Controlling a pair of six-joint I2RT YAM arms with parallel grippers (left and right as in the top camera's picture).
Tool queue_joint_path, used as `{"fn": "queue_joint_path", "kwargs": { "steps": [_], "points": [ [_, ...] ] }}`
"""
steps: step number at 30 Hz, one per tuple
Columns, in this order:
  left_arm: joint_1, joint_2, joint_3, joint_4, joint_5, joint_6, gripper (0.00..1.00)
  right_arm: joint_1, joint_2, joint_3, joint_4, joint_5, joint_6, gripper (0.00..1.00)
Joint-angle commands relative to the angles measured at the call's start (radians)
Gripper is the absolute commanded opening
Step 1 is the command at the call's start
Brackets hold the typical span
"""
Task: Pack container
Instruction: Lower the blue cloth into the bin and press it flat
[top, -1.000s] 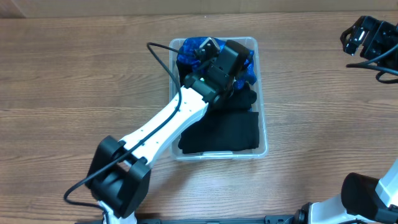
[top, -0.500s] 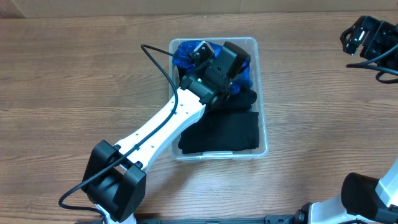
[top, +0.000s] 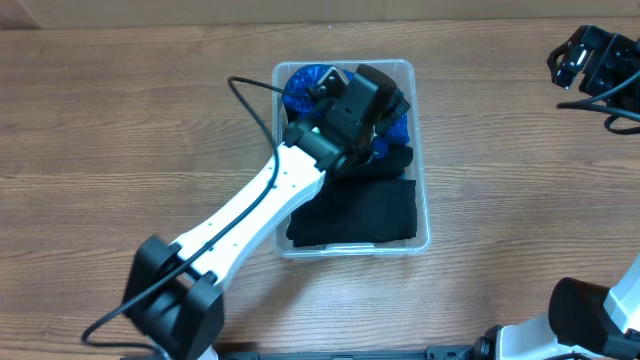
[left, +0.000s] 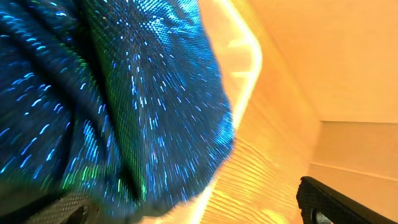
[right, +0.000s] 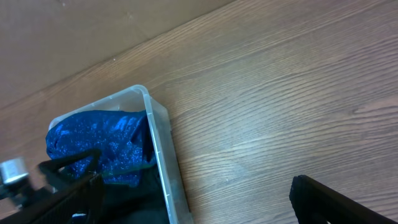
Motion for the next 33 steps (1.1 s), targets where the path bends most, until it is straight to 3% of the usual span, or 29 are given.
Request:
{"fn": "queue_joint_path", "kwargs": {
  "steps": [1,6,8,10,15,18,26,29,33],
  "points": [
    [-0.013,-0.164,0.006,-0.035,-0.039,-0.036,1.00,-0.003,-0.001,0.000,0.002,-0.008,0.000,1.00],
    [-0.015,-0.251,0.006,-0.052,-0.051,-0.032,1.00,-0.003,-0.001,0.000,0.002,-0.009,0.000,1.00],
    [-0.016,-0.259,0.007,-0.019,-0.051,0.071,1.00,-0.003,-0.001,0.000,0.002,-0.009,0.000,1.00],
    [-0.015,-0.257,0.007,0.016,-0.039,0.283,1.00,-0.003,-0.001,0.000,0.002,-0.009,0.000,1.00],
    [0.007,-0.252,0.008,0.023,0.021,1.137,1.00,-0.003,-0.001,0.000,0.002,-0.009,0.000,1.00],
    [0.043,-0.251,0.016,0.003,0.128,1.387,1.00,-0.003,-0.001,0.000,0.002,-0.009,0.000,1.00],
    [0.067,-0.204,0.017,0.023,0.142,1.792,1.00,-0.003,-0.001,0.000,0.002,-0.009,0.000,1.00],
    [0.067,-0.154,0.017,0.036,0.080,1.873,1.00,-0.003,-0.001,0.000,0.002,-0.009,0.000,1.00],
    [0.068,-0.084,0.017,0.061,0.001,1.926,0.85,-0.003,-0.001,0.000,0.002,-0.009,0.000,1.00]
  ]
}}
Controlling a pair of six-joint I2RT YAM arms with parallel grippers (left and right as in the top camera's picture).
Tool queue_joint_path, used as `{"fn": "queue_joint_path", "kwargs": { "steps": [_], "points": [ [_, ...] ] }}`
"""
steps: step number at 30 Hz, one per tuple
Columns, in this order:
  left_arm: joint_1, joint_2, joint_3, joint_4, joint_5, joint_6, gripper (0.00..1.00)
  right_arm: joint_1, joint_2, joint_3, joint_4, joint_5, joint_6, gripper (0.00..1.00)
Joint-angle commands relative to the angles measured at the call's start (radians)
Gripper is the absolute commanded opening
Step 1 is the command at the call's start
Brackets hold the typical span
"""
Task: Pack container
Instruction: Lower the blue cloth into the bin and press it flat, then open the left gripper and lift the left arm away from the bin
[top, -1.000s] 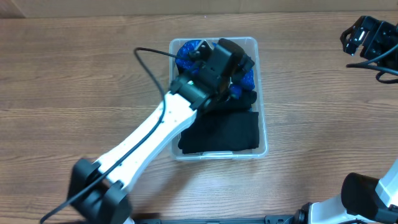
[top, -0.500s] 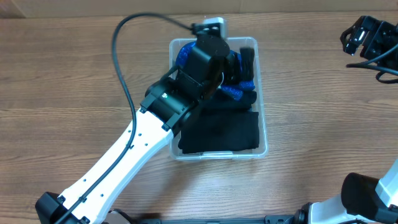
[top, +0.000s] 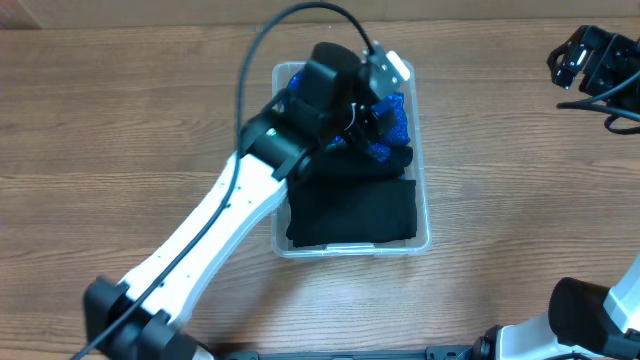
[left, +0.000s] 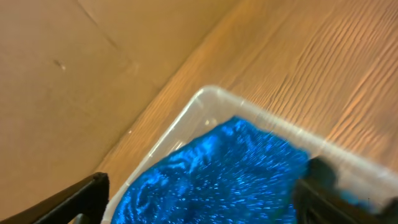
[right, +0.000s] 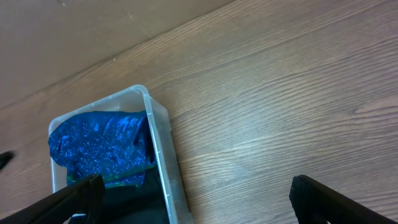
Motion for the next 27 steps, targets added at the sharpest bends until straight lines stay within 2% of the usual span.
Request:
{"fn": "queue_joint_path", "kwargs": {
  "steps": [1,7,10,15,19,22,27],
  "points": [
    [0.006,0.078,0.015,0.015,-0.100,0.143,0.80,-0.003,-0.001,0.000,0.002,-0.009,0.000,1.00],
    [0.061,0.150,0.015,-0.021,-0.066,0.008,0.73,-0.003,-0.001,0.000,0.002,-0.009,0.000,1.00],
    [0.097,0.193,0.015,-0.081,-0.056,-0.077,0.65,-0.003,-0.001,0.000,0.002,-0.009,0.000,1.00],
    [0.140,0.282,0.014,-0.275,-0.024,-0.259,0.49,-0.003,-0.001,0.000,0.002,-0.009,0.000,1.00],
    [0.139,0.360,0.013,-0.392,0.053,-0.314,0.33,-0.003,-0.001,0.000,0.002,-0.009,0.000,1.00],
    [0.135,0.407,0.013,-0.430,0.051,-0.351,0.21,-0.003,-0.001,0.000,0.002,-0.009,0.000,1.00],
    [0.135,0.368,0.016,-0.410,0.042,-0.356,0.17,-0.003,-0.001,0.000,0.002,-0.009,-0.001,1.00]
  ]
}}
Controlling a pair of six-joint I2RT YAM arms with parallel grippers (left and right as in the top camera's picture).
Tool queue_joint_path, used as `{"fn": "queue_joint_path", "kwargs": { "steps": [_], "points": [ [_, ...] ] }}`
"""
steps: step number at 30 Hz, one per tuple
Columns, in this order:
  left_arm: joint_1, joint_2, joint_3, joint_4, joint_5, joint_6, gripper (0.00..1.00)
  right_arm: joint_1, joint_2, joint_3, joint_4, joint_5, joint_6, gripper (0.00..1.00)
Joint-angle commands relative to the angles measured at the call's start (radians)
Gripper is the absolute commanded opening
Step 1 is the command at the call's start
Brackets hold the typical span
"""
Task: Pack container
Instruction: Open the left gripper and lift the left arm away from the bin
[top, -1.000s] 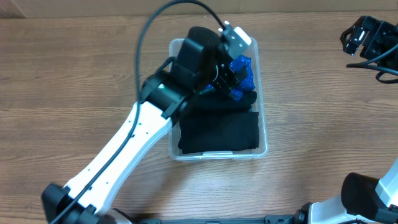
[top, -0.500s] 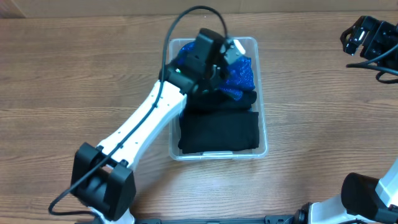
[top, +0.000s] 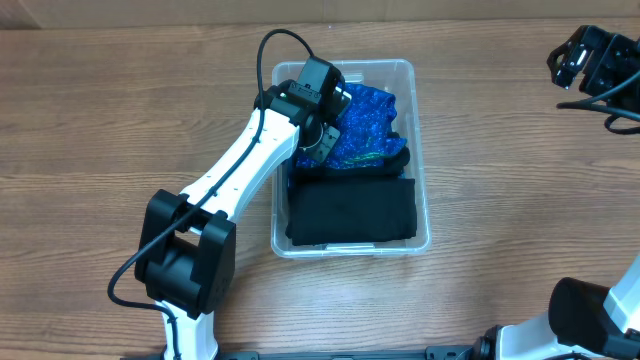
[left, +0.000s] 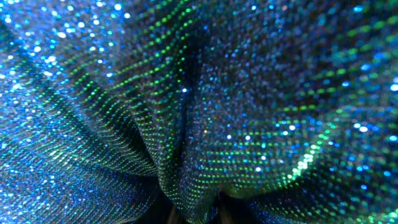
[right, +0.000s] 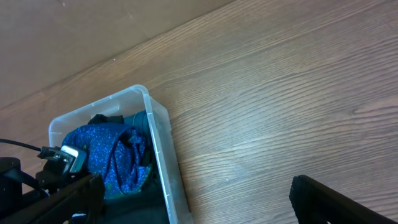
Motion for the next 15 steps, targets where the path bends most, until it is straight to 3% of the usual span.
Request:
{"fn": "queue_joint_path", "kwargs": {
  "steps": [1,4,6,8,9,10,15],
  "points": [
    [-0.006,0.030,-0.038,-0.016,0.035,-0.033,0.17,-0.003,-0.001,0.000,0.002,-0.008,-0.001,1.00],
    [-0.001,-0.051,-0.030,-0.015,0.014,-0.033,0.18,-0.003,-0.001,0.000,0.002,-0.009,-0.001,1.00],
    [-0.001,-0.145,-0.029,-0.015,-0.008,-0.033,0.31,-0.003,-0.001,0.000,0.002,-0.009,-0.001,1.00],
    [-0.001,-0.229,-0.029,-0.016,-0.021,-0.032,0.65,-0.003,-0.001,0.000,0.002,-0.009,-0.001,1.00],
    [-0.001,-0.263,-0.029,-0.016,-0.029,-0.032,0.93,-0.003,-0.001,0.000,0.002,-0.008,-0.001,1.00],
    [-0.001,-0.301,-0.029,-0.017,-0.044,-0.032,1.00,-0.003,-0.001,0.000,0.002,-0.009,-0.001,1.00],
    [0.026,-0.479,-0.029,-0.024,-0.133,-0.051,1.00,-0.002,-0.001,0.000,0.005,-0.009,-0.002,1.00]
  ]
}}
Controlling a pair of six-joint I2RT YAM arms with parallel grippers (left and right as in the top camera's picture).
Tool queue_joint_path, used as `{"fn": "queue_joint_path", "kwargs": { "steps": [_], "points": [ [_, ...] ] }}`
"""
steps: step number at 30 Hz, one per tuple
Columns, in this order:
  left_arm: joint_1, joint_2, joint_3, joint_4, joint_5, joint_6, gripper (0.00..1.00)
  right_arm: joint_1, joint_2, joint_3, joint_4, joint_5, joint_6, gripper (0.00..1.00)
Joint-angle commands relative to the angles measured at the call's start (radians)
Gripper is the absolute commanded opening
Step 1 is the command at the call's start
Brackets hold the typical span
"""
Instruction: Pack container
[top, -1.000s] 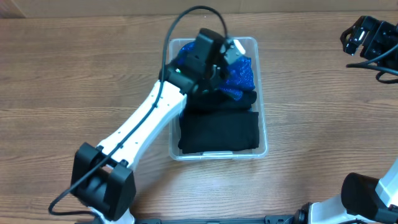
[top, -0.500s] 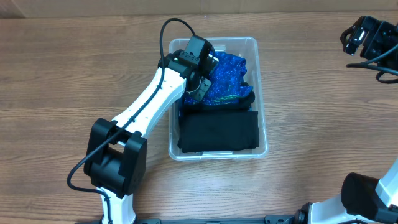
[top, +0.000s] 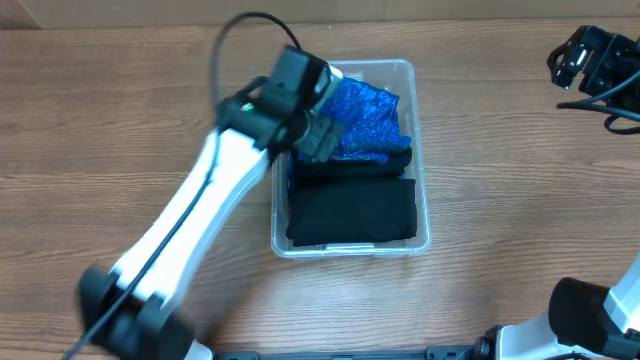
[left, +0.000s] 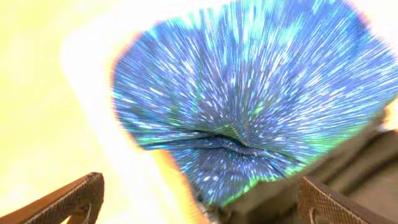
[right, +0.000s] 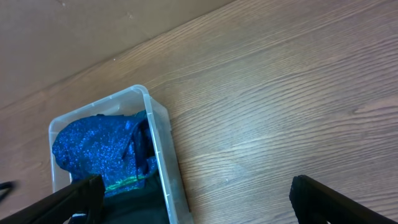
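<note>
A clear plastic container (top: 424, 205) sits mid-table. Crumpled blue sequin cloth (top: 366, 118) fills its far half and a folded black cloth (top: 352, 212) its near half. My left gripper (top: 318, 128) hovers over the container's far-left part, blurred. In the left wrist view the left gripper (left: 208, 205) is open above the blue cloth (left: 249, 93), with nothing between its fingers (left: 74, 196). My right gripper (top: 590, 60) stays at the far right edge. In the right wrist view the right gripper (right: 196, 205) is open and empty, looking down at the container (right: 163, 155).
Bare wooden table surrounds the container on all sides. A cardboard-coloured wall runs along the far edge. The left arm's cable loops above the container's far-left corner. The right arm's base shows at the near right corner.
My left gripper was pressed down into the blue cloth. Now it is raised off it and open, with the cloth left lying in the container. The right arm has not moved.
My left gripper was low over the blue cloth at the container's far end. Then it was over the far right corner, looking at the rim. Then it was pushed into the cloth from the left. Now it is lifted clear and the cloth lies spread inside.
</note>
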Motion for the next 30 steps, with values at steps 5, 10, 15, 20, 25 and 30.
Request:
{"fn": "queue_joint_path", "kwargs": {
  "steps": [5,10,15,20,25,30],
  "points": [
    [0.136,-0.251,-0.002,-0.009,-0.148,-0.126,1.00,0.035,-0.001,0.000,0.068,-0.008,-0.002,1.00],
    [0.326,-0.281,-0.002,-0.015,-0.139,-0.198,1.00,0.111,0.019,0.000,0.196,-0.005,-0.046,1.00],
    [0.460,-0.271,-0.002,-0.076,-0.144,-0.183,1.00,0.149,0.071,0.000,0.182,-0.001,-0.142,1.00],
    [0.549,-0.300,-0.002,-0.161,-0.065,-0.158,1.00,0.133,0.051,0.000,0.132,0.023,-0.126,1.00],
    [0.623,-0.419,-0.019,-0.204,-0.003,-0.157,1.00,0.081,-0.043,0.000,0.074,0.040,-0.094,1.00],
    [0.671,-0.619,-0.147,-0.151,0.102,-0.124,1.00,0.055,-0.149,-0.012,0.036,0.046,-0.086,1.00]
  ]
}}
